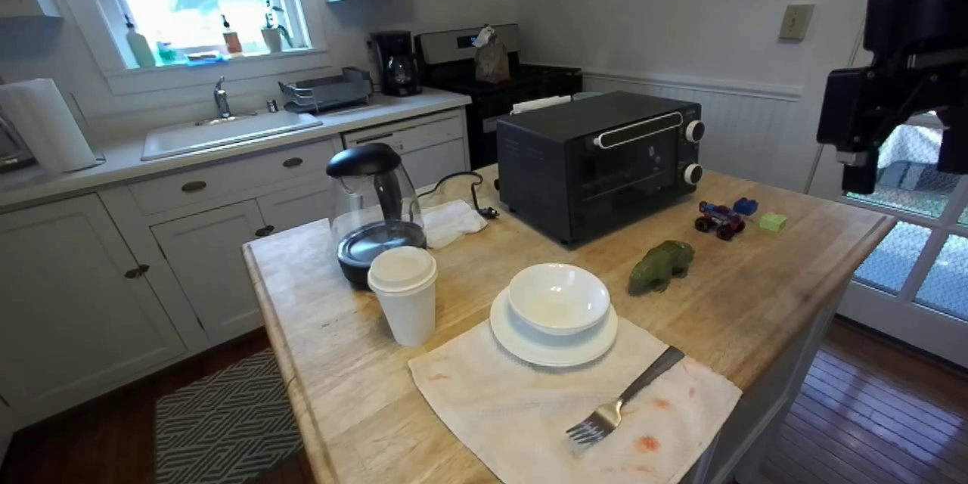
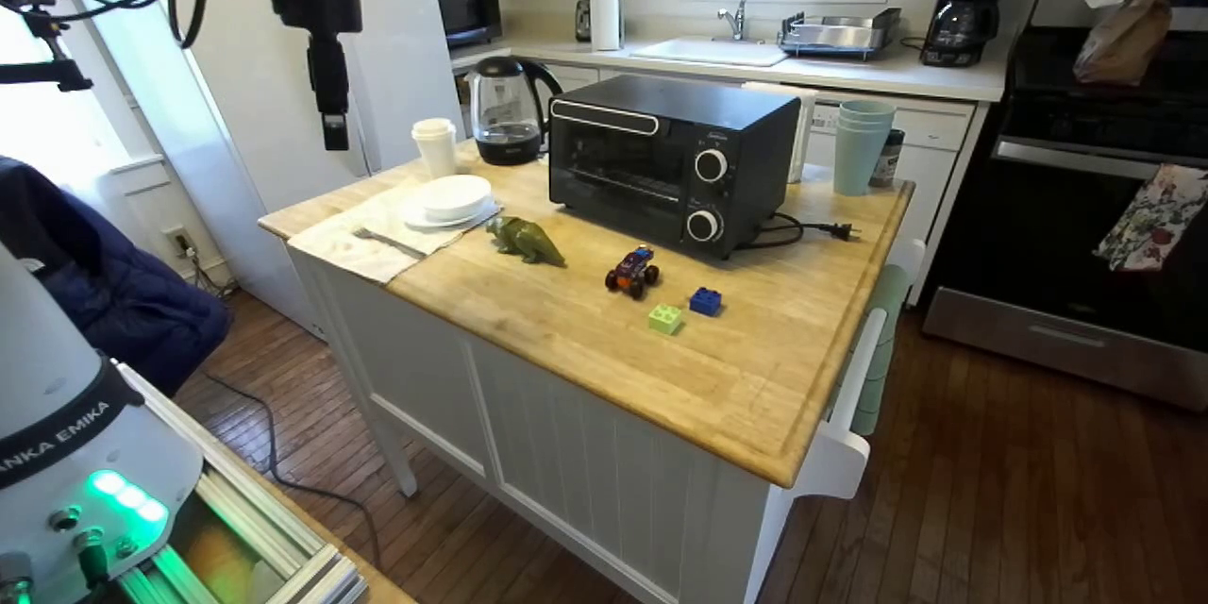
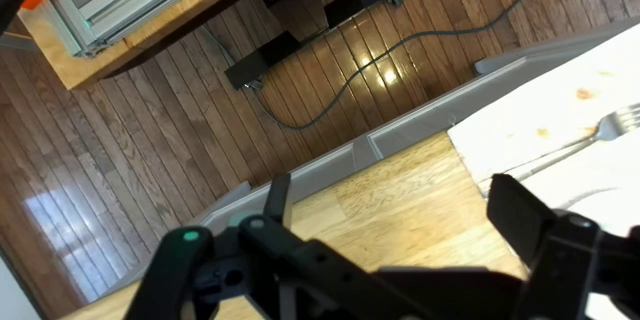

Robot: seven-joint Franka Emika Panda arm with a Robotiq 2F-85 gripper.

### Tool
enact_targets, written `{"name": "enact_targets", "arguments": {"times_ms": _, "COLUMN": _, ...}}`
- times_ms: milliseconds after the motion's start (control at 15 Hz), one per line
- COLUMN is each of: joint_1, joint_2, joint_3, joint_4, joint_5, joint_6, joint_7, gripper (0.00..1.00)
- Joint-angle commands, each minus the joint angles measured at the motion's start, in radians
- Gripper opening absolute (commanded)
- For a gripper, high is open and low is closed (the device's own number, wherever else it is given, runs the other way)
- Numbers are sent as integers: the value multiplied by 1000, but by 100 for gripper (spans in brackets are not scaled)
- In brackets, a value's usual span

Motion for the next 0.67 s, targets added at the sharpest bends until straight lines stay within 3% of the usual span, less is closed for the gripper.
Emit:
{"name": "enact_targets", "arguments": {"times_ms": 0, "joint_1": -2, "joint_2": 7, "joint_3": -18, "joint_4": -3, "joint_5": -3, "joint_6": 1, "joint_7": 3, "gripper": 100}}
{"name": "enact_targets", "arguments": {"times_ms": 533, "joint_1": -7, "joint_2": 18, "joint_3": -25, "joint_4": -4, "joint_5": -3, "joint_6": 3, "joint_7": 8, "gripper": 100}}
{"name": "enact_targets", "arguments": {"times_ms": 600, "joint_1": -31, "joint_2": 46, "joint_3": -17, "joint_4": 1, "joint_5": -15, "joint_6": 50, "joint_7": 72, "gripper": 100}}
